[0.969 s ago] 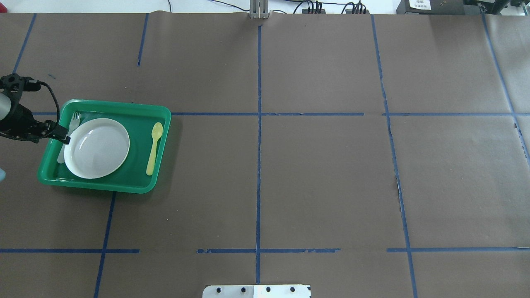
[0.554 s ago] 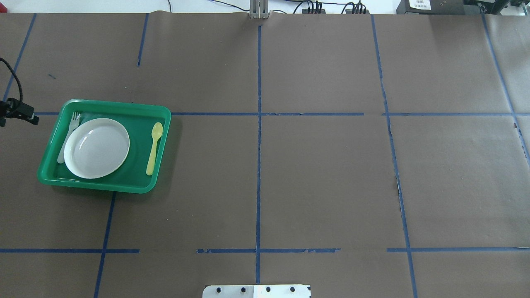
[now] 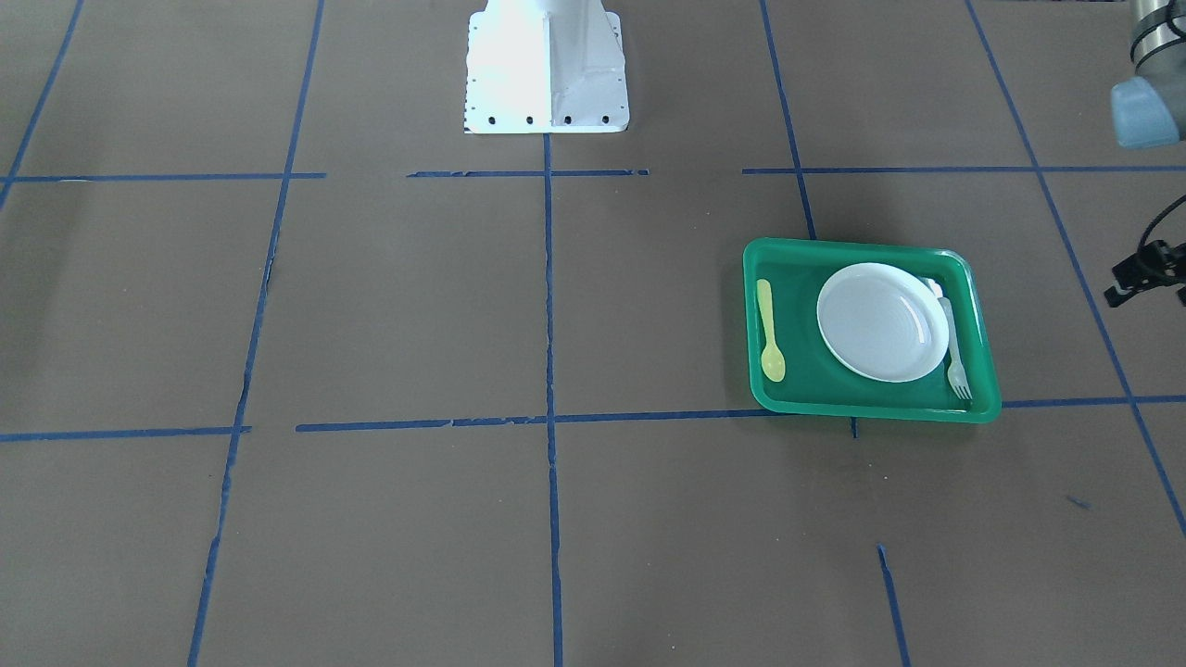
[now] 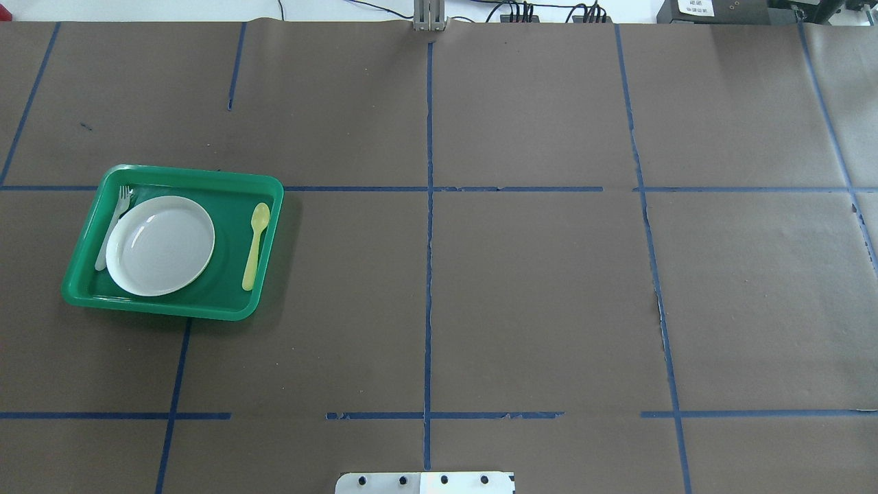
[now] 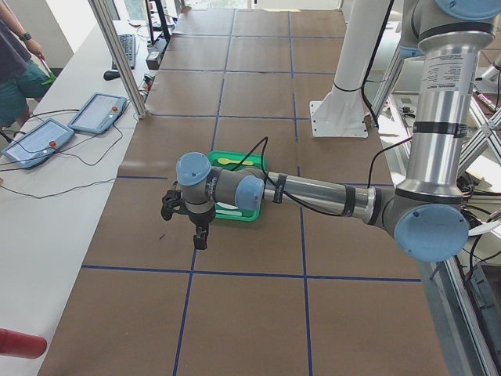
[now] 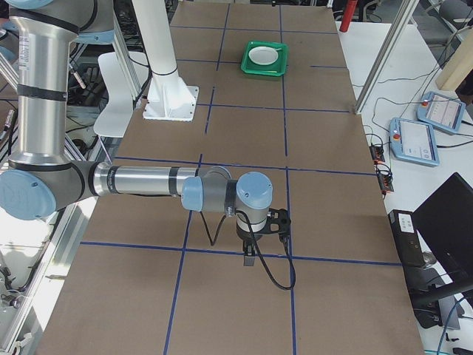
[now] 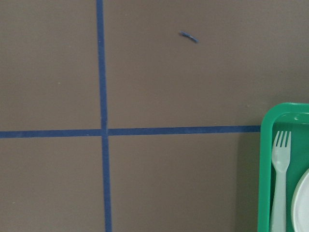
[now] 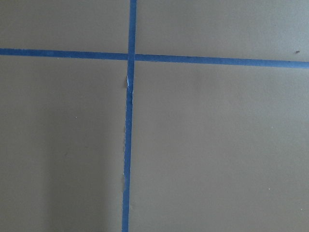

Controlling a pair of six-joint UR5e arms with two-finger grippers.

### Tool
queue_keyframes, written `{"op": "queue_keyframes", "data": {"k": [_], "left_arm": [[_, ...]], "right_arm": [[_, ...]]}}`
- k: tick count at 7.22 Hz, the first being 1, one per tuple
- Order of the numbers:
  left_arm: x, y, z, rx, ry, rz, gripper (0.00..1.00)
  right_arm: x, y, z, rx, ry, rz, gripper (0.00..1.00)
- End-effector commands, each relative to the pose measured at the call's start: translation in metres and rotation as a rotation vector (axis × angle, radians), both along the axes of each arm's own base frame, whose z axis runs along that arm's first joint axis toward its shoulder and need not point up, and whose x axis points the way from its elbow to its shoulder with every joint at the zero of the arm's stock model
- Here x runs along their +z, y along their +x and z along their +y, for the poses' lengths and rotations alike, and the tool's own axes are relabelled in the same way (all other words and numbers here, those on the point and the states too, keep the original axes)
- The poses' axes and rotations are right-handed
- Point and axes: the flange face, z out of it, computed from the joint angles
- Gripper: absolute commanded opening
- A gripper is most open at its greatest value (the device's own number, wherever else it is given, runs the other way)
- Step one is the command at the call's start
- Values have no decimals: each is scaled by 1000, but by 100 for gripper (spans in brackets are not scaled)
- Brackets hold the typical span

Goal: Place fork

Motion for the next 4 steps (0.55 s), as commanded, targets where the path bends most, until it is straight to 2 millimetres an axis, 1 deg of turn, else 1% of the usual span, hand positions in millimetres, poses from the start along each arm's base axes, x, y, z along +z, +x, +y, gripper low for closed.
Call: {"op": "queue_keyframes", "data": {"k": [1, 2, 4], "left_arm": [[12, -58, 15, 37, 50, -11, 100], [30, -61, 34, 48, 37, -6, 100], [20, -61, 29, 50, 64, -14, 100]], "right_arm": [[0, 0, 0, 0, 0, 0, 100], [0, 0, 0, 0, 0, 0, 100], [0, 0, 0, 0, 0, 0, 100]]}}
